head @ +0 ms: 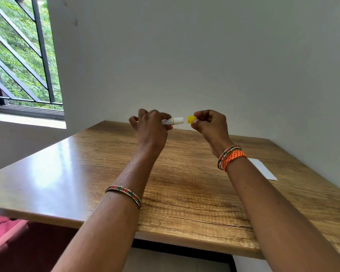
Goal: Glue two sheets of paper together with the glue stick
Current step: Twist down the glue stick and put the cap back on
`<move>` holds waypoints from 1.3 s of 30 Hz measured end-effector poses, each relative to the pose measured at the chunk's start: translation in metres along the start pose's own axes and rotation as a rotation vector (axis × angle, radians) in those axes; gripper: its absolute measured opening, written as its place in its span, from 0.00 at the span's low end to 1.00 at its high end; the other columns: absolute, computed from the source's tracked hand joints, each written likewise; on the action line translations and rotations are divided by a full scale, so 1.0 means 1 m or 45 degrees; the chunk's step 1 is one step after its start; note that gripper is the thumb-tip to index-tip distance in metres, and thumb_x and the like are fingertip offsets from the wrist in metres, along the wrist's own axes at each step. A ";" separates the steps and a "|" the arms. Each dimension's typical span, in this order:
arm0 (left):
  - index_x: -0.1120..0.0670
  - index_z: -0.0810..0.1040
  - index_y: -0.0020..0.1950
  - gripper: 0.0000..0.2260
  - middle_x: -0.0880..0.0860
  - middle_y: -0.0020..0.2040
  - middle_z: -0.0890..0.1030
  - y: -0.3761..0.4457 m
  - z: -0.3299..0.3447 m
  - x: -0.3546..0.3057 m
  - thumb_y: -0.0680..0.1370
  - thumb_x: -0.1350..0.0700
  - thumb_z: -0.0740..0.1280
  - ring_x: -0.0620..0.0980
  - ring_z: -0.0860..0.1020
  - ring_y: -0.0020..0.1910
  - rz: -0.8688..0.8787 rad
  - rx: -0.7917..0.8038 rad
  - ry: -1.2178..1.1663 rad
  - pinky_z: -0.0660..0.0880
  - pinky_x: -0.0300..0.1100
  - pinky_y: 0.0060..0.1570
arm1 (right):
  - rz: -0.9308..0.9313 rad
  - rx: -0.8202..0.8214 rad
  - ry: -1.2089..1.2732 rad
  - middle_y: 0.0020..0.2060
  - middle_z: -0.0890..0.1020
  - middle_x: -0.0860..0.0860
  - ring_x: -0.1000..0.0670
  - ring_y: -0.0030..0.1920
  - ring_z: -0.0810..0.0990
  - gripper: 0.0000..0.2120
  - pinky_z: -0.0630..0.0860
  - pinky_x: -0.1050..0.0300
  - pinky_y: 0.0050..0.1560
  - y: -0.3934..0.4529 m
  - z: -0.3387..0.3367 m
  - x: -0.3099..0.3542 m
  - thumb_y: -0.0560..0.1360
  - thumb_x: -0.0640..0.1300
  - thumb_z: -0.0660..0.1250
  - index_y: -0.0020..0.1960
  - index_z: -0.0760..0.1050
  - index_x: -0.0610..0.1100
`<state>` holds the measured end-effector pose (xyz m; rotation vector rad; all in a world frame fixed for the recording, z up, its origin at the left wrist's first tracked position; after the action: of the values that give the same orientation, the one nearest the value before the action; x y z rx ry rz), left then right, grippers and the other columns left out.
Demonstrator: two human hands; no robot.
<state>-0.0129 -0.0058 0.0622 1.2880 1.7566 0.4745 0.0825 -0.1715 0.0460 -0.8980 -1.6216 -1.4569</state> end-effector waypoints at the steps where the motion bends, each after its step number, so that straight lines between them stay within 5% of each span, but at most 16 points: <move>1: 0.45 0.81 0.57 0.12 0.49 0.53 0.82 0.000 0.000 0.000 0.74 0.54 0.68 0.52 0.68 0.56 -0.003 -0.001 0.000 0.55 0.47 0.48 | 0.001 -0.005 0.012 0.42 0.80 0.49 0.45 0.52 0.81 0.09 0.80 0.49 0.55 0.001 -0.001 0.000 0.70 0.31 0.69 0.47 0.78 0.42; 20: 0.46 0.81 0.56 0.11 0.49 0.52 0.83 -0.001 0.001 -0.008 0.75 0.54 0.68 0.52 0.70 0.57 0.066 0.007 -0.045 0.55 0.46 0.47 | 0.009 0.183 0.030 0.51 0.81 0.41 0.45 0.52 0.81 0.12 0.81 0.53 0.53 -0.004 0.010 0.004 0.70 0.31 0.70 0.53 0.79 0.37; 24: 0.49 0.82 0.55 0.11 0.52 0.50 0.85 -0.004 0.005 -0.015 0.74 0.56 0.69 0.52 0.78 0.53 0.139 0.047 -0.201 0.65 0.47 0.53 | -0.027 0.176 -0.019 0.48 0.83 0.42 0.48 0.49 0.82 0.11 0.81 0.57 0.50 -0.004 0.007 0.007 0.69 0.32 0.71 0.52 0.80 0.36; 27: 0.53 0.82 0.55 0.11 0.55 0.48 0.85 -0.005 0.007 -0.016 0.73 0.58 0.70 0.53 0.81 0.46 0.143 0.098 -0.348 0.75 0.45 0.45 | -0.046 0.175 -0.025 0.48 0.83 0.44 0.50 0.48 0.82 0.11 0.81 0.60 0.48 -0.005 0.007 0.009 0.69 0.31 0.71 0.51 0.80 0.35; 39: 0.58 0.83 0.51 0.09 0.58 0.40 0.84 -0.007 0.008 -0.036 0.73 0.65 0.68 0.52 0.80 0.38 0.350 0.220 -0.430 0.78 0.51 0.42 | -0.223 0.202 -0.269 0.45 0.83 0.45 0.54 0.43 0.81 0.11 0.78 0.70 0.40 -0.015 -0.005 0.027 0.68 0.33 0.73 0.49 0.81 0.35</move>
<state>-0.0077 -0.0429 0.0678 1.6382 1.3688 0.2406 0.0571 -0.1782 0.0629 -0.8602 -1.9854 -1.3617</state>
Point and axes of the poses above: each hand's wrist, its own y-axis towards the middle knuckle, its own z-axis out of the palm, x = y × z, the point moved 10 cm from there along y, towards the middle knuckle
